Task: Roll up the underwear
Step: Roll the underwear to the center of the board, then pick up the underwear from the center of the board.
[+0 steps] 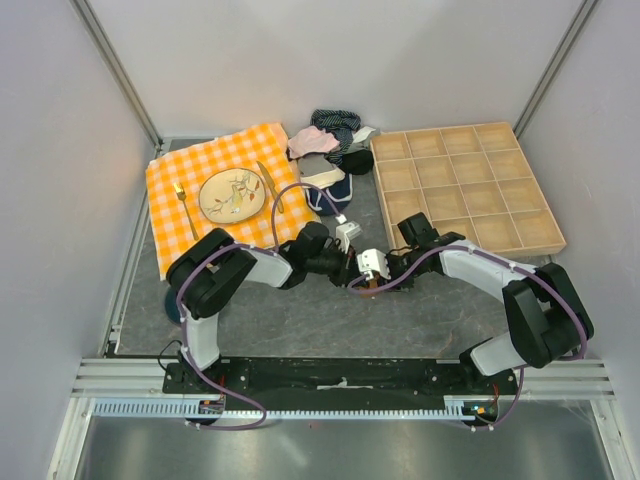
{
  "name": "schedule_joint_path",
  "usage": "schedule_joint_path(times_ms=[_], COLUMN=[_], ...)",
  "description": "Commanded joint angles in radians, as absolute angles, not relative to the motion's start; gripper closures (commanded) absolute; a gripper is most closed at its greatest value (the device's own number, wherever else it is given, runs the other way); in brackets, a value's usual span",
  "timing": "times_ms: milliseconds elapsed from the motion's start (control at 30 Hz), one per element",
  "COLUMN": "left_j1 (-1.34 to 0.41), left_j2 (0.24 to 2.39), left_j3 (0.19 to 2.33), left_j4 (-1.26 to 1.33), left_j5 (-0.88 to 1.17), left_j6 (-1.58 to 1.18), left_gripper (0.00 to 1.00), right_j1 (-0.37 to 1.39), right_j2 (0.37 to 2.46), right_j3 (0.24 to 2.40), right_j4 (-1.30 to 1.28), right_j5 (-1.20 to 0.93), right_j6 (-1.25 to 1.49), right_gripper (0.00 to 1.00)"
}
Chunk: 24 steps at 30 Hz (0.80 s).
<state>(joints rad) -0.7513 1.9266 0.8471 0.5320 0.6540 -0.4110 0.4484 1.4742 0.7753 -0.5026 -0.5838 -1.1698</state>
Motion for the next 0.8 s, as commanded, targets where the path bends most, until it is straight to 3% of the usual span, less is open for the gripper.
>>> schedule_joint_path(times_ms=[0, 133, 333, 767], left_j1=[-0.750, -0.749, -0.750, -0.750], left_j2=[1.856, 1.800, 1.721, 1.680], left_j3=[0.735, 0.648, 0.539, 0.457], left_j4=[0.540, 0.574, 0.594, 0.663], left_j5=[0.611, 0.592, 0.565, 0.549], left_j6=[-0.454, -0.474, -0.482, -0.525], left_gripper=[0.98, 0.98, 0.98, 0.98], right_j1=[0.442, 0.440, 0.442, 0.506], right_j2=[1.508, 1.486, 1.508, 1.701], right_j3=[0.767, 0.821, 0.911, 0.989], right_j4=[-0.653, -0.702, -0.738, -0.621], right_j5=[-0.589, -0.678, -0.765, -0.732], right_j6=[-1.114, -1.066, -0.971, -0.683], right_gripper=[0.53, 0.39, 0.27, 0.20])
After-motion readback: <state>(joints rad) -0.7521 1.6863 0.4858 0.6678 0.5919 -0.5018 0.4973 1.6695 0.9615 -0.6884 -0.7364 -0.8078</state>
